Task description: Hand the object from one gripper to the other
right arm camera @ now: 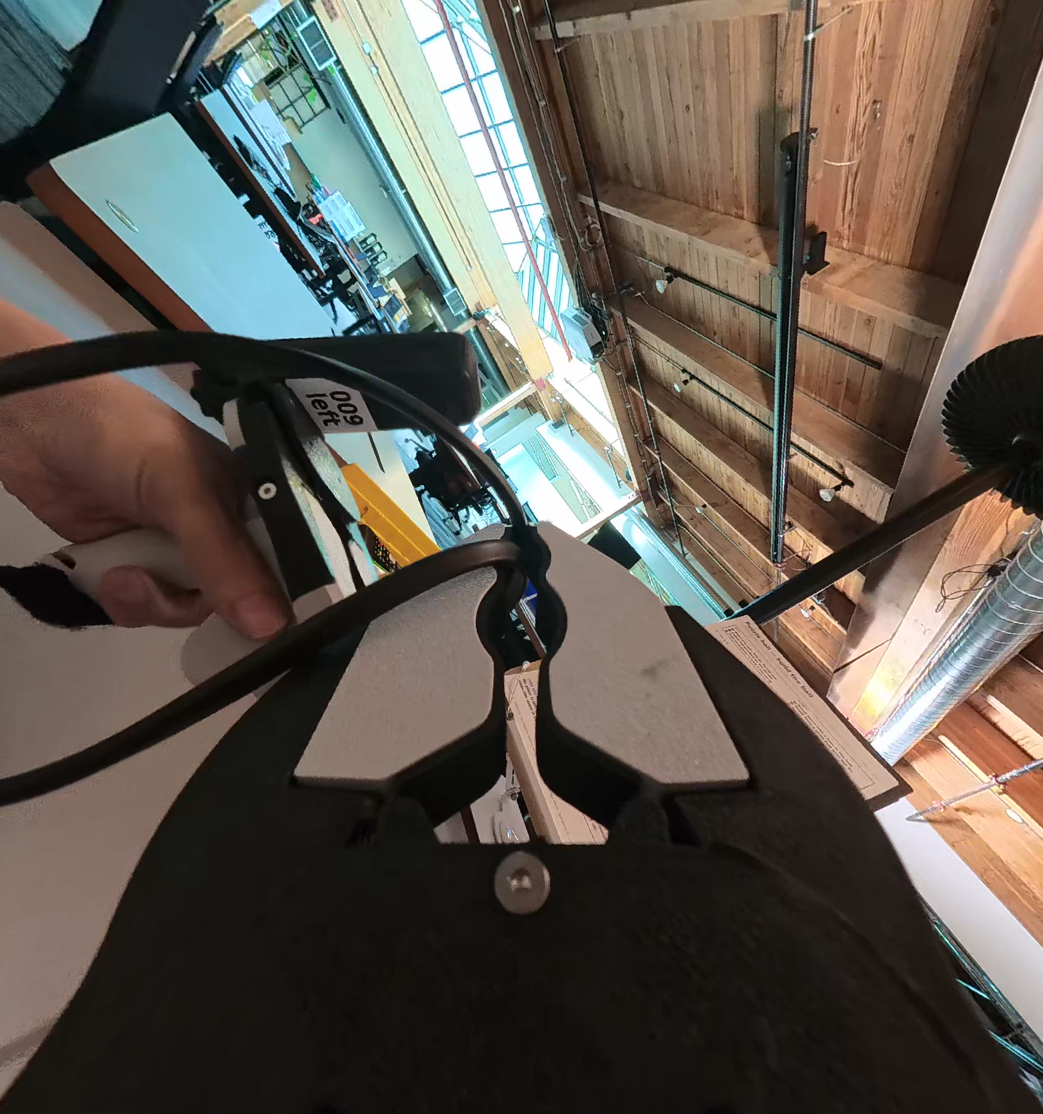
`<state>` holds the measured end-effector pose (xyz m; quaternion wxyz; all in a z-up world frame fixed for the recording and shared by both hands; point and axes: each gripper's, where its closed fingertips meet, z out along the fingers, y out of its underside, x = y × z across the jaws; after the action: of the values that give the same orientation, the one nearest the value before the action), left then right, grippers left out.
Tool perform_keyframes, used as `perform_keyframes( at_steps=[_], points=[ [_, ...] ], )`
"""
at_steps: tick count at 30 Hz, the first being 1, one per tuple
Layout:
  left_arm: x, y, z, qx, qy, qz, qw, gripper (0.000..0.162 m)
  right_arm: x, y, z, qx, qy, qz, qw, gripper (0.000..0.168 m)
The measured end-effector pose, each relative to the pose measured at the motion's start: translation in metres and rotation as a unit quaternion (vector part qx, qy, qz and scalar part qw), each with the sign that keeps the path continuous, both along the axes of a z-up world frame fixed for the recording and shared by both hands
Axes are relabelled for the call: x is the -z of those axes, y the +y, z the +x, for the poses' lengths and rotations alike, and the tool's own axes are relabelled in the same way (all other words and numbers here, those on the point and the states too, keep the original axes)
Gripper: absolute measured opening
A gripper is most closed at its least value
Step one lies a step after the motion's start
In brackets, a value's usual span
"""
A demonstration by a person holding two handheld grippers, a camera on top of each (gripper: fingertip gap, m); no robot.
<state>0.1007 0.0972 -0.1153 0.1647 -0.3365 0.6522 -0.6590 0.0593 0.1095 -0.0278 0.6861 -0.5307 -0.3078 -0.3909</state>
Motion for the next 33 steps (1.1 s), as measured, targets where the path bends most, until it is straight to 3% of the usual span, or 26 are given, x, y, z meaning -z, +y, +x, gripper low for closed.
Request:
perform_keyframes(
  at_steps=[6, 9, 12, 17, 21, 24, 28, 33],
  points=[
    [-0.008, 0.026, 0.008, -0.075, -0.050, 0.062, 0.994, 0.003, 0.008, -0.003, 0.003, -0.012, 0.019, -0.035, 0.999, 0.008],
    [-0.025, 0.056, 0.011, -0.142, -0.080, 0.067, 0.984, 0.003, 0.028, -0.005, 0.020, 0.014, 0.065, -0.110, 0.992, 0.037],
    [-0.042, 0.091, 0.009, -0.209, -0.100, 0.080, 0.969, 0.003, 0.052, -0.016, 0.041, 0.030, 0.164, -0.195, 0.966, 0.052],
    [-0.054, 0.120, 0.004, -0.275, -0.142, 0.182, 0.933, 0.003, 0.023, -0.013, 0.044, -0.010, 0.336, -0.116, 0.934, 0.069],
    [-0.046, 0.114, 0.006, -0.276, -0.159, 0.255, 0.913, 0.003, 0.024, 0.015, 0.034, 0.033, 0.340, -0.109, 0.934, 0.081],
    [-0.040, 0.098, 0.006, -0.249, -0.163, 0.277, 0.914, 0.003, 0.039, 0.031, 0.029, 0.061, 0.323, -0.134, 0.935, 0.077],
    [-0.039, 0.081, 0.004, -0.223, -0.171, 0.276, 0.919, 0.003, 0.055, 0.032, 0.033, 0.066, 0.326, -0.162, 0.929, 0.048],
    [-0.040, 0.078, 0.003, -0.219, -0.169, 0.267, 0.923, 0.003, 0.049, 0.025, 0.034, 0.047, 0.350, -0.153, 0.923, 0.017]
  ],
)
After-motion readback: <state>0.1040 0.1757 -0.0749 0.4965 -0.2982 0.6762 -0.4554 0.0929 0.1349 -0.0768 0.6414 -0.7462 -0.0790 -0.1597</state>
